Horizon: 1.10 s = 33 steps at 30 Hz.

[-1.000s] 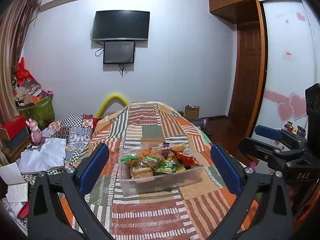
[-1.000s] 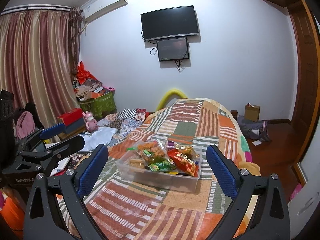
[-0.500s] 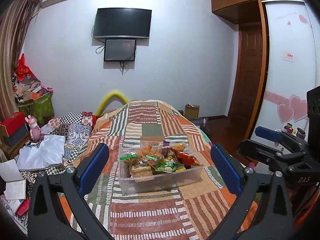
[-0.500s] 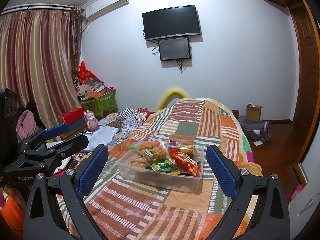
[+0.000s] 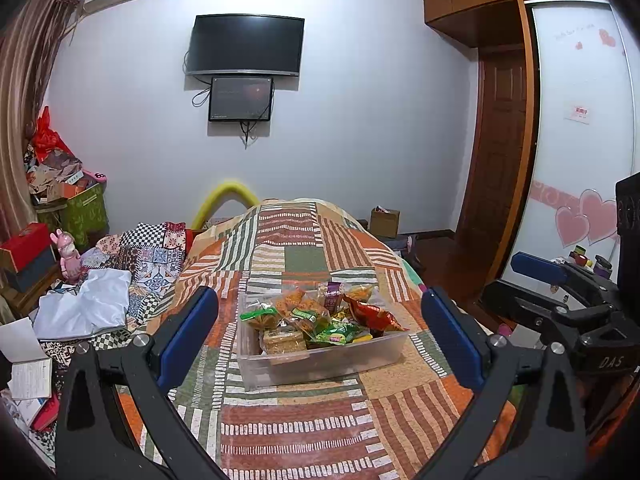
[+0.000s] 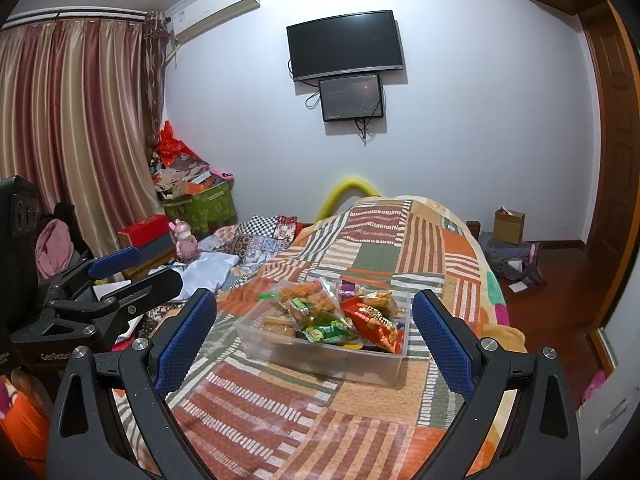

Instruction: Organize snacks

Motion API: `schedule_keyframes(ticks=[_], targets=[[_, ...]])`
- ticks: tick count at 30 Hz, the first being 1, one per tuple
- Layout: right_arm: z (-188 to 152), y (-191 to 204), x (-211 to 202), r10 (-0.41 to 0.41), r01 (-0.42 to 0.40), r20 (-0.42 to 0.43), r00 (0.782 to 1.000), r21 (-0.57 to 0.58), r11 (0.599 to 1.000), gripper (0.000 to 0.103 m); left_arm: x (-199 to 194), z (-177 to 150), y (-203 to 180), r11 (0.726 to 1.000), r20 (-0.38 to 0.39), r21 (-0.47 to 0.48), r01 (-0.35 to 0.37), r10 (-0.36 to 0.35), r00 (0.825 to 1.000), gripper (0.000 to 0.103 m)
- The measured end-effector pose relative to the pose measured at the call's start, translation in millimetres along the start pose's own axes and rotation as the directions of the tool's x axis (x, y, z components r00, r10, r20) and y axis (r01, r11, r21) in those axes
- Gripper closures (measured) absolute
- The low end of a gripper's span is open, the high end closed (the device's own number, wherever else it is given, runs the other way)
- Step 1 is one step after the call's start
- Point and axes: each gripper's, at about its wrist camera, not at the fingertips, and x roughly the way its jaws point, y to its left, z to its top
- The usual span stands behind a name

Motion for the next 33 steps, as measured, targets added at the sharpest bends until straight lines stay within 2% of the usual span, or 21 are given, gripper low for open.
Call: schedule_keyframes(ticks=[15,33], targets=[[-1.2,-3.3,1.4,-0.023,0.023,-0.001,1.000,0.009,1.000,0.005,-0.2,-1.0,0.4,1.000,0.008,-0.005,0.001,-0.001,1.000,0.000],[-4.4,-7.8,6.9,-0.042,0.043,-0.025,0.999,0.019,0.999,0.005,8.6,-7.3,5.2,1.000,-0.022,-0.020,0.000,-0.001,1.000,0.000]])
